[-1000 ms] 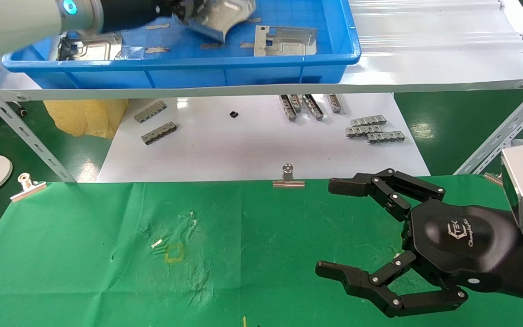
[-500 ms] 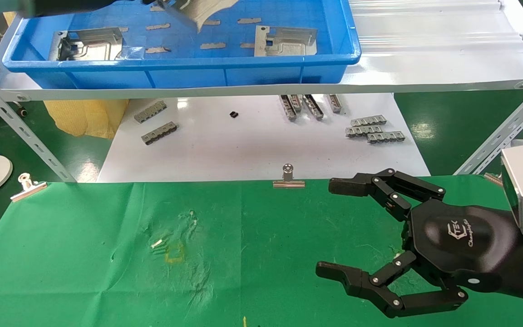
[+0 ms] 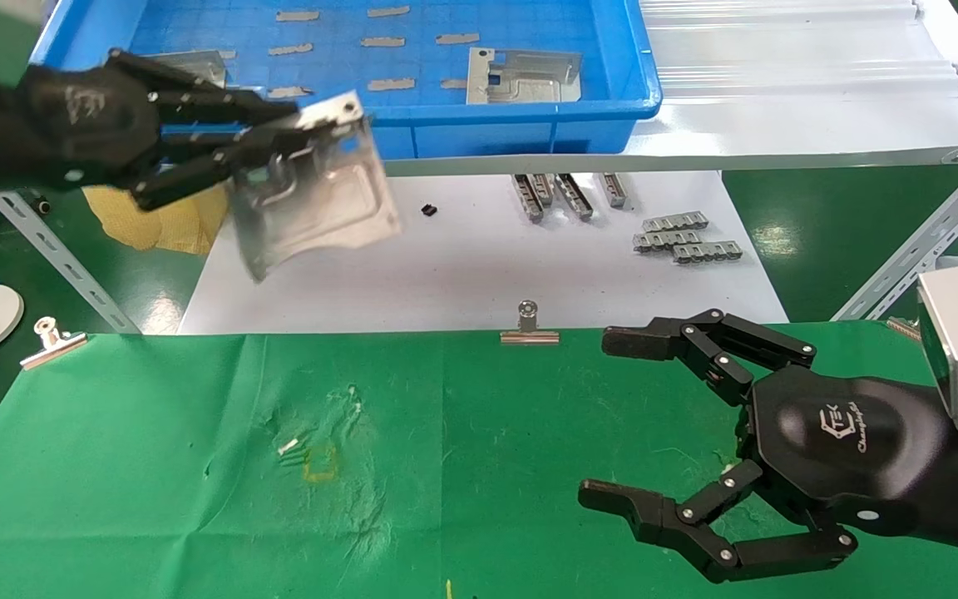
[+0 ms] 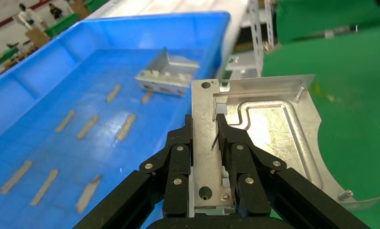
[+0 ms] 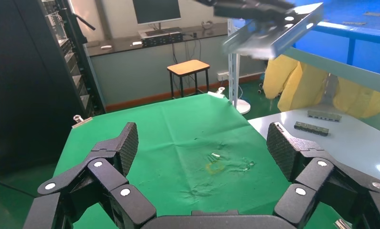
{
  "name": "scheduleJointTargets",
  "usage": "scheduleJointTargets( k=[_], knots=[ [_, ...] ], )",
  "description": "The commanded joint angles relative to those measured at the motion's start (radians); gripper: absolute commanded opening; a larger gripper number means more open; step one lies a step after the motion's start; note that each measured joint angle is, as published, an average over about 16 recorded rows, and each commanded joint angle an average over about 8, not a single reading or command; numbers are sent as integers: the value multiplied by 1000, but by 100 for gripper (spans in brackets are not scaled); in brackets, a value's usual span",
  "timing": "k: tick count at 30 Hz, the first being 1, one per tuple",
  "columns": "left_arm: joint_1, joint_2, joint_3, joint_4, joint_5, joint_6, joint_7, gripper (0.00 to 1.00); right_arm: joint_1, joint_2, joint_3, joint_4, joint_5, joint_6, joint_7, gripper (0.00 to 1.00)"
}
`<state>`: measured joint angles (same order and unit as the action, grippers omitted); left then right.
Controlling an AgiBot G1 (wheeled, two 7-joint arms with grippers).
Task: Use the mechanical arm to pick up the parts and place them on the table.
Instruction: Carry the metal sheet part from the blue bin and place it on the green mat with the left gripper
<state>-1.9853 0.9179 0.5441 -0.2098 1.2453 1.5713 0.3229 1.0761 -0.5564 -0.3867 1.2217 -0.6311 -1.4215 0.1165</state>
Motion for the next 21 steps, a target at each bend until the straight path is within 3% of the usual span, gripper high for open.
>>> scheduleJointTargets(
  k=[1,9,21],
  knots=[
    [16,-31,6,-24,-4,34,46,0,0,0,0,0,0,0,0,100],
    [161,-77,116,-139,-56,26,127,0,0,0,0,0,0,0,0,100],
    [233,-1,228,-12,4,-7,361,0,0,0,0,0,0,0,0,100]
  ],
)
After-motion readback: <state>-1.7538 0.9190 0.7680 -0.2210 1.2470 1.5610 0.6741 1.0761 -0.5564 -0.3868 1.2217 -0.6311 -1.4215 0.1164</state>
